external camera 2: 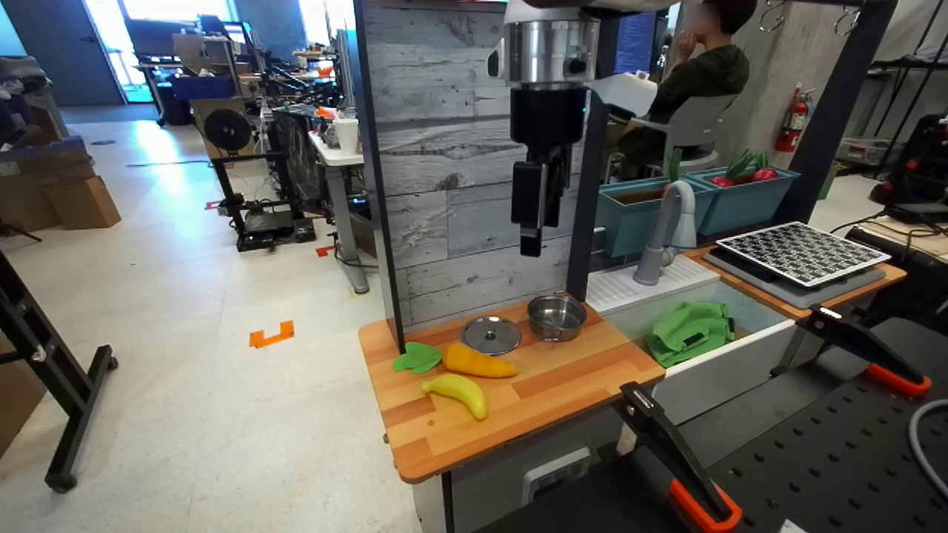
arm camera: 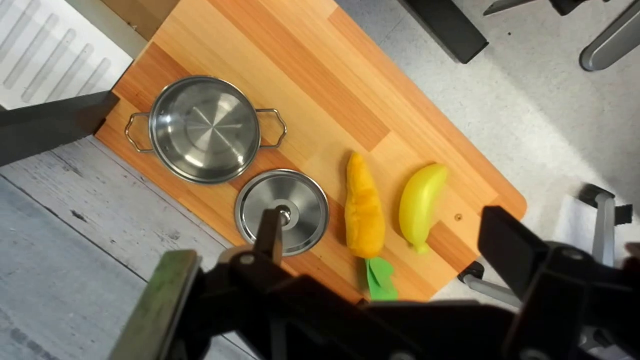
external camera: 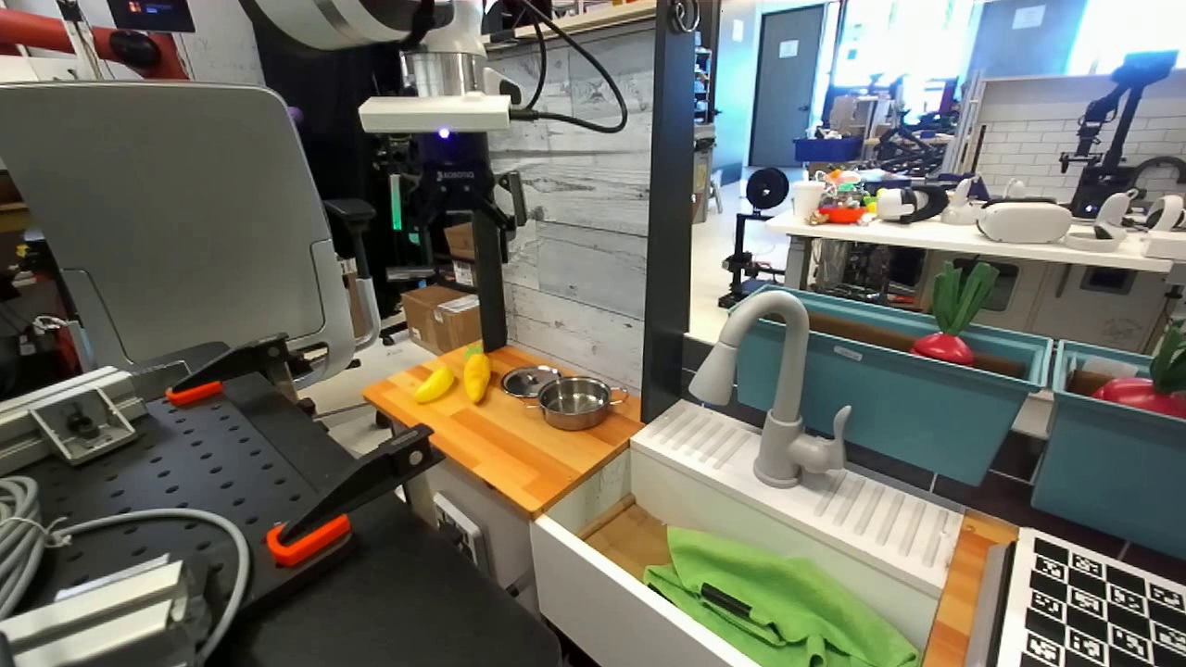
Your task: Put the carrot plushie in the pot
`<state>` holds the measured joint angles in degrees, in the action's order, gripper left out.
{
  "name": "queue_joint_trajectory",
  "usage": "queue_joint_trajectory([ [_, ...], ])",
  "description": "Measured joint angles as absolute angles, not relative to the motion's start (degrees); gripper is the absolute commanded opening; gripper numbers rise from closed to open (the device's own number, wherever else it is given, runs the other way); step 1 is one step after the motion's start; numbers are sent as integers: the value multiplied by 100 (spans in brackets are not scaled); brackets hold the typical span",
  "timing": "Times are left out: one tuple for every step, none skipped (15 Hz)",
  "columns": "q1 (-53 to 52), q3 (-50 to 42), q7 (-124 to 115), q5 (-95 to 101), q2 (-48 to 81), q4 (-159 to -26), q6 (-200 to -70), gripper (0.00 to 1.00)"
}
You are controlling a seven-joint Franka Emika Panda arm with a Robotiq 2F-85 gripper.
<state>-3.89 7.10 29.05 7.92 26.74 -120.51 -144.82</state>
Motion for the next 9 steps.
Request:
queue_joint_trajectory([
  [-389,710,2904,792,2667,-12051,-14482,100],
  [-389,710,2905,792,2665,-12051,-14482,100],
  [-388,710,2904,792,2666,-12051,-14482,100],
  [-389,710,2905,792,2665,-12051,-14482,100],
  [-388,710,2905,792,2665,-12051,-14482,100],
  [-388,710,2905,792,2669,-12051,-14482,100],
  [-390,710,2893,792,2678,-12050,-14481,100],
  [-400,710,2847,825,2702,-12039,-14481,100],
  [-421,710,2775,889,2730,-12030,-14481,100],
])
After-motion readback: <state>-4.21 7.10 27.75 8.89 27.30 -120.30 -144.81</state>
